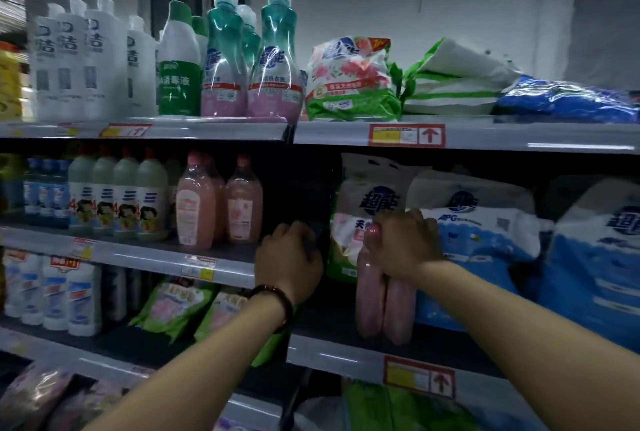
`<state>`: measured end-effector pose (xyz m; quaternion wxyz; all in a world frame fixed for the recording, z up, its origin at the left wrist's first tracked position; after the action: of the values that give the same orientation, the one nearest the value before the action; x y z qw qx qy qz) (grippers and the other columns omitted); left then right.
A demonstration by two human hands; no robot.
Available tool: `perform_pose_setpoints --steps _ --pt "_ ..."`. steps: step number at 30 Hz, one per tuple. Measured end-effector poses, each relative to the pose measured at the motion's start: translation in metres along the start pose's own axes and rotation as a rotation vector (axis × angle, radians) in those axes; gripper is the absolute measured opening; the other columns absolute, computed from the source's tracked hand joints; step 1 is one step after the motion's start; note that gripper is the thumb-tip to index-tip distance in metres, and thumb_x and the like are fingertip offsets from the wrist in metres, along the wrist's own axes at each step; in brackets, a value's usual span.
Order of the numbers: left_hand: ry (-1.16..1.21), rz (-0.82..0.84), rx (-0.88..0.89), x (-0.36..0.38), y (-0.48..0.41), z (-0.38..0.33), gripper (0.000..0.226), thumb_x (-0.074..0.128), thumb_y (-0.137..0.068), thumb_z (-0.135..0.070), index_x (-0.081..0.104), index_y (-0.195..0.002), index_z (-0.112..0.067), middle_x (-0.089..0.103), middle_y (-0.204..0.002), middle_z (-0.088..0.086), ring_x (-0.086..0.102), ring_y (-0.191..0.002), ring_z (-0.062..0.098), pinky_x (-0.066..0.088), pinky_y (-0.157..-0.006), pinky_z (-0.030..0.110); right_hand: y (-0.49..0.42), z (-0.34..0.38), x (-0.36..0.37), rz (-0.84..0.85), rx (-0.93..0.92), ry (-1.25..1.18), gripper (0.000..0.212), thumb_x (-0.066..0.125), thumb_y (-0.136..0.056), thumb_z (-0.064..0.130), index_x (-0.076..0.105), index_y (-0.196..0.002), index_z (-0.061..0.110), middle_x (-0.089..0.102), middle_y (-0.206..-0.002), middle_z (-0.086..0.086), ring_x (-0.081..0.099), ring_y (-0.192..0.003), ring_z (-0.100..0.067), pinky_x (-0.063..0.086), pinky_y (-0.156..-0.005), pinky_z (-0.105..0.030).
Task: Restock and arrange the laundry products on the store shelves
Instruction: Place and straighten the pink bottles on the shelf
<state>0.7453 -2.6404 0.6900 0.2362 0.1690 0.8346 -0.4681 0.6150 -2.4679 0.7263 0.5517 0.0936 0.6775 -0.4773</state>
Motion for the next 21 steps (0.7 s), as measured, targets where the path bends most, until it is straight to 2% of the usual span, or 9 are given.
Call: perform_pose_setpoints --steps 3,5,9,12,14,16,18,21 --pt "0.043 0.123 0.076 0.03 0.021 -0.03 0.03 0.067 -0.083 -0.036 0.064 -0.112 -0.031 0.066 -0.115 -0.001 0.063 -0.104 0.029 0.054 -0.089 0.043 0.003 -0.001 0.008 0.056 0.022 -0.041 0.043 0.051 -0.098 0.06 0.057 -0.125 0.027 0.066 -0.127 -0.009 0.051 -0.129 -0.036 0.028 -0.113 -0.059" --pt "0.096 0.189 0.086 0.044 0.03 -0.039 0.037 0.067 -0.083 -0.042 0.061 -0.118 -0.031 0.065 -0.117 -0.001 0.062 -0.106 0.025 0.055 -0.09 0.043 0.001 0.001 0.009 0.034 0.02 -0.061 0.043 0.055 -0.095 0.062 0.056 -0.122 0.029 0.067 -0.119 -0.006 0.054 -0.126 -0.033 0.025 -0.112 -0.06" --pt "0.426 0.331 0.005 0.062 0.039 -0.042 0.051 0.078 -0.082 -0.015 0.052 -0.123 -0.032 0.063 -0.117 -0.008 0.066 -0.106 0.012 0.057 -0.091 0.03 -0.001 0.012 0.002 0.022 0.007 -0.109 0.027 0.062 -0.089 0.05 0.055 -0.109 0.033 0.068 -0.103 -0.001 0.059 -0.113 -0.03 0.027 -0.102 -0.054" --pt "0.459 0.354 -0.067 0.063 0.041 -0.03 0.077 0.089 -0.075 -0.023 0.042 -0.135 -0.033 0.061 -0.125 -0.014 0.064 -0.113 0.011 0.057 -0.093 0.03 -0.001 0.017 -0.002 0.025 0.051 -0.198 0.02 0.061 -0.087 0.036 0.058 -0.107 0.036 0.07 -0.102 0.001 0.058 -0.11 -0.029 0.031 -0.098 -0.048" --pt "0.436 0.393 -0.06 0.062 0.043 -0.032 0.094 0.092 -0.073 -0.026 0.035 -0.148 -0.029 0.057 -0.129 -0.015 0.06 -0.116 0.01 0.053 -0.092 0.026 0.001 0.02 -0.004 0.005 0.053 -0.345 0.014 0.06 -0.09 0.034 0.059 -0.103 0.039 0.071 -0.094 0.005 0.063 -0.101 -0.027 0.041 -0.09 -0.042" --pt "0.432 0.414 -0.05 0.057 0.042 -0.036 0.099 0.092 -0.072 -0.028 0.032 -0.151 -0.032 0.056 -0.128 -0.015 0.058 -0.114 0.01 0.048 -0.079 0.018 0.002 0.031 -0.017 -0.044 -0.024 -0.537 0.012 0.06 -0.095 0.031 0.063 -0.102 0.04 0.073 -0.091 0.008 0.069 -0.089 -0.021 0.054 -0.081 -0.035" --pt "0.49 0.393 -0.081 0.049 0.036 -0.037 0.098 0.093 -0.069 -0.033 0.034 -0.147 -0.041 0.058 -0.128 -0.015 0.058 -0.112 0.01 0.045 -0.072 0.016 0.004 0.047 -0.041 -0.103 -0.123 -0.647 0.02 0.063 -0.097 0.022 0.072 -0.112 0.032 0.075 -0.098 0.007 0.07 -0.089 -0.013 0.058 -0.077 -0.03" --pt "0.523 0.261 -0.086 0.024 0.02 -0.034 0.099 0.094 -0.056 -0.043 0.041 -0.14 -0.044 0.06 -0.126 -0.011 0.062 -0.11 0.012 0.054 -0.078 0.027 -0.001 0.063 -0.069 -0.147 -0.21 -0.663 0.025 0.067 -0.093 0.021 0.075 -0.114 0.032 0.076 -0.095 0.011 0.072 -0.09 -0.008 0.062 -0.082 -0.032"
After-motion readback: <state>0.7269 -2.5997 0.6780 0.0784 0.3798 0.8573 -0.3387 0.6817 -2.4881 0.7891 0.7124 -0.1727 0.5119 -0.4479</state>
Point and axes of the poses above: each hand's wrist, its own y-axis away from the middle knuckle, its own x-axis out of the palm, z = x × y, the point moved 10 cm from there along -y, towards the middle knuckle
